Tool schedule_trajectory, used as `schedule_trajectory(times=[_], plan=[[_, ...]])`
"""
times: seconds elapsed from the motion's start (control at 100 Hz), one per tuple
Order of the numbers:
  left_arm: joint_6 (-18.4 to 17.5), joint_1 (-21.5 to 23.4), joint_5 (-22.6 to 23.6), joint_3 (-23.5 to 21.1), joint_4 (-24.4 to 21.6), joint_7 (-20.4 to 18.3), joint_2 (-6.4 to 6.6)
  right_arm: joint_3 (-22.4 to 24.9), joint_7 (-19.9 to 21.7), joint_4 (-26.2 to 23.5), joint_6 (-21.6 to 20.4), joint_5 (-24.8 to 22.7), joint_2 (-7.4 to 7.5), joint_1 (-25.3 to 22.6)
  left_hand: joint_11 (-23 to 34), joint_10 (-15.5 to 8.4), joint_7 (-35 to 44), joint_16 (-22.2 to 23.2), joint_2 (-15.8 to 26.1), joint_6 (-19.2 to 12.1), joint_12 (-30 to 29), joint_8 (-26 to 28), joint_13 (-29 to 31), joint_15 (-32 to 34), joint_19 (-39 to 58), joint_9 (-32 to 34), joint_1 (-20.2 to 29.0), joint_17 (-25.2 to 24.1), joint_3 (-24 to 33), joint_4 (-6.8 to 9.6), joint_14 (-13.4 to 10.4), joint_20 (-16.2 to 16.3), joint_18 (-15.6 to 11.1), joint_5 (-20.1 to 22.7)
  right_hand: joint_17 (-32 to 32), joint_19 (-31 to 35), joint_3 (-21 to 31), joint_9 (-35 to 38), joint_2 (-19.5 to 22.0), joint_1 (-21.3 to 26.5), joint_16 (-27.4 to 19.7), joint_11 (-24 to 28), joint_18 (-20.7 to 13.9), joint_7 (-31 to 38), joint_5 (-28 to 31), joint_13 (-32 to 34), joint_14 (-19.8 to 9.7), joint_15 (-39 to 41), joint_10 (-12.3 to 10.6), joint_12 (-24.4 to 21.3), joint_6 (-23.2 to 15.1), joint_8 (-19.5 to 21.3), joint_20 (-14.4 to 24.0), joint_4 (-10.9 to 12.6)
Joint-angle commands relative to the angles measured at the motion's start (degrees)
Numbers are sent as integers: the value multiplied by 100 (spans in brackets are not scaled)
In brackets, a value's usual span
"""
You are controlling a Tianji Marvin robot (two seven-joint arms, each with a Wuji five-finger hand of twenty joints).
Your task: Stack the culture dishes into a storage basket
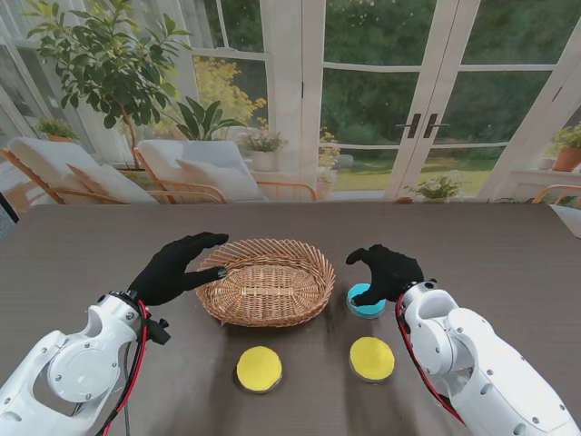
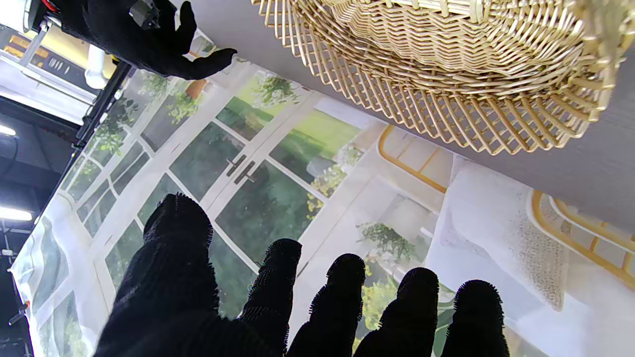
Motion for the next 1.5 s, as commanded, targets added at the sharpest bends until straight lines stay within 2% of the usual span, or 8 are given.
schedule_trajectory(times=[0.0, 0.11, 0.31, 0.59, 0.81, 1.16, 1.49], plan=[[32, 53, -26, -30, -64, -113, -14, -60, 24, 116, 96, -112, -2, 43, -35, 20, -73, -74, 290, 7, -40, -37, -130, -75, -227, -81, 87, -85, -137, 178, 10, -21, 47, -58, -1809, 630, 660, -178, -559, -227, 176, 145, -177, -47, -148, 205, -167, 542, 2, 98, -199, 206, 336, -188], [48, 79, -24, -56, -89, -128, -11, -184, -14, 254, 281, -226, 0, 136, -33, 34, -76, -74, 297, 21, -33, -42, -131, -73, -229, -71, 94, -85, -140, 178, 21, -12, 51, -66, -1643, 1027, 821, -154, -897, -199, 239, 263, -264, 42, -122, 323, -287, 1023, 32, 191, -211, 268, 537, -231], [80, 102, -45, -74, -121, -159, -9, -408, 160, 493, 351, -388, 45, 321, -29, 54, -72, -73, 313, 17, -20, -45, -120, -67, -231, -49, 94, -75, -144, 179, 37, 1, 58, -61, -1539, 1356, 901, -250, -1029, -234, 256, 401, -411, 84, -310, 366, -416, 1406, 82, 327, -214, 305, 750, -266], [144, 116, -111, -78, -169, -272, 7, -983, 224, 959, 627, -351, 56, 699, -30, 93, -68, -74, 335, 13, -6, -47, -131, -71, -240, -43, 110, -84, -143, 181, 36, 12, 47, -55, -1494, 1465, 941, -554, -1012, -237, 232, 750, -502, 184, -810, 380, -558, 1642, 151, 526, -236, 543, 853, -265], [178, 134, -119, -89, -195, -296, 10, -1417, 76, 1351, 882, -168, 20, 972, -30, 114, -68, -73, 341, 4, 2, -49, -128, -69, -242, -36, 115, -81, -147, 180, 44, 20, 44, -60, -1385, 1525, 976, -563, -1036, -143, 209, 962, -506, 367, -986, 513, -625, 1772, 171, 610, -249, 801, 851, -243], [231, 195, -131, -139, -262, -322, 11, -1733, 9, 1656, 1087, -92, 5, 1173, -30, 139, -64, -73, 353, 3, 10, -48, -130, -68, -249, -30, 123, -85, -148, 181, 42, 27, 40, -56, -1311, 1551, 994, -572, -1061, -100, 179, 1047, -499, 466, -1037, 622, -640, 1824, 165, 635, -275, 916, 818, -228], [260, 227, -156, -169, -297, -394, 23, -1987, 10, 1886, 1208, 31, -10, 1356, -36, 139, -65, -73, 365, -7, 9, -50, -133, -69, -253, -44, 127, -89, -148, 181, 45, 31, 28, -62, -1295, 1551, 1000, -623, -1013, -114, 146, 1047, -479, 379, -1283, 617, -638, 1798, 257, 617, -210, 902, 790, -229]])
